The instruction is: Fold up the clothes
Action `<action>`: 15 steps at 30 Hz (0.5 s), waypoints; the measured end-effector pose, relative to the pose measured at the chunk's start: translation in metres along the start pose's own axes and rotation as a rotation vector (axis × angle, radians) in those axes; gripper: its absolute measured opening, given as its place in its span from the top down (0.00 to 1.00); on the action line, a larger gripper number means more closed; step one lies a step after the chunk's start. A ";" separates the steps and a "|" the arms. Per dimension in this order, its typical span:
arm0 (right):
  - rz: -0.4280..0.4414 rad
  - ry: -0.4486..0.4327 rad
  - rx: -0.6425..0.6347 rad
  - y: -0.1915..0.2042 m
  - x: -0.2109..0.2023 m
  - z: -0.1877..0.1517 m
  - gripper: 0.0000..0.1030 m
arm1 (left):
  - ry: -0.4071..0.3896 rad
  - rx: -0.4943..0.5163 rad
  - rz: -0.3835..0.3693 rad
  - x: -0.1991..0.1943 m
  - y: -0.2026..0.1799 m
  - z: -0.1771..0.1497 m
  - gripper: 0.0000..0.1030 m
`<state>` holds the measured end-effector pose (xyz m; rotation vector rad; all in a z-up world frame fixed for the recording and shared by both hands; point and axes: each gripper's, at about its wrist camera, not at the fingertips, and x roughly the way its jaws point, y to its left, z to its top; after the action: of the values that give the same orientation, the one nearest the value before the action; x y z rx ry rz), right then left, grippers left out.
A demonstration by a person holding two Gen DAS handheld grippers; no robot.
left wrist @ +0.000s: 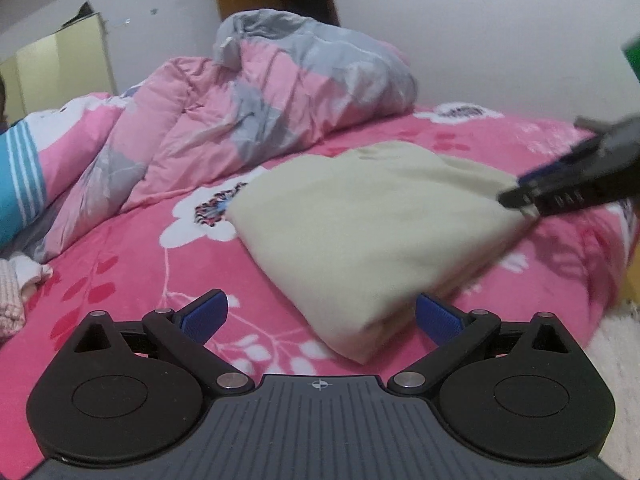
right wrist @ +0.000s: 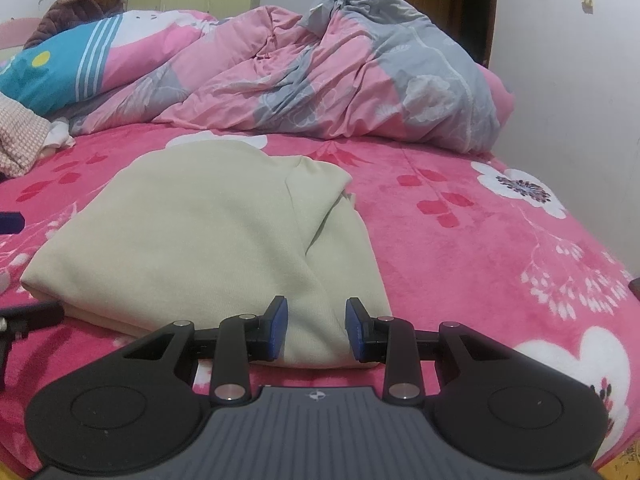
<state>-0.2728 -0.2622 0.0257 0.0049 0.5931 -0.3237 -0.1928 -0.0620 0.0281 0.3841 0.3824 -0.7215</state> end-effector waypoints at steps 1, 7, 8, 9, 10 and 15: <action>0.000 0.000 0.001 0.000 0.000 0.000 0.67 | 0.001 -0.014 -0.004 0.000 0.003 0.000 0.01; -0.001 0.002 0.000 -0.001 0.000 0.001 0.67 | -0.003 -0.019 0.004 0.001 0.002 -0.004 0.01; -0.001 0.002 0.000 -0.001 0.001 0.001 0.67 | 0.009 -0.002 0.005 0.004 -0.001 -0.005 0.01; -0.001 0.002 -0.001 -0.001 0.001 0.001 0.67 | 0.019 0.010 0.004 0.008 -0.004 -0.005 0.01; -0.002 0.003 -0.001 -0.001 0.001 0.001 0.67 | 0.025 0.012 0.002 0.011 -0.005 -0.006 0.01; -0.005 0.004 -0.003 0.000 0.001 0.001 0.67 | -0.002 0.005 0.003 0.015 -0.007 -0.006 0.00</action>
<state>-0.2716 -0.2627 0.0263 0.0009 0.5976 -0.3278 -0.1889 -0.0726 0.0148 0.3886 0.3779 -0.7203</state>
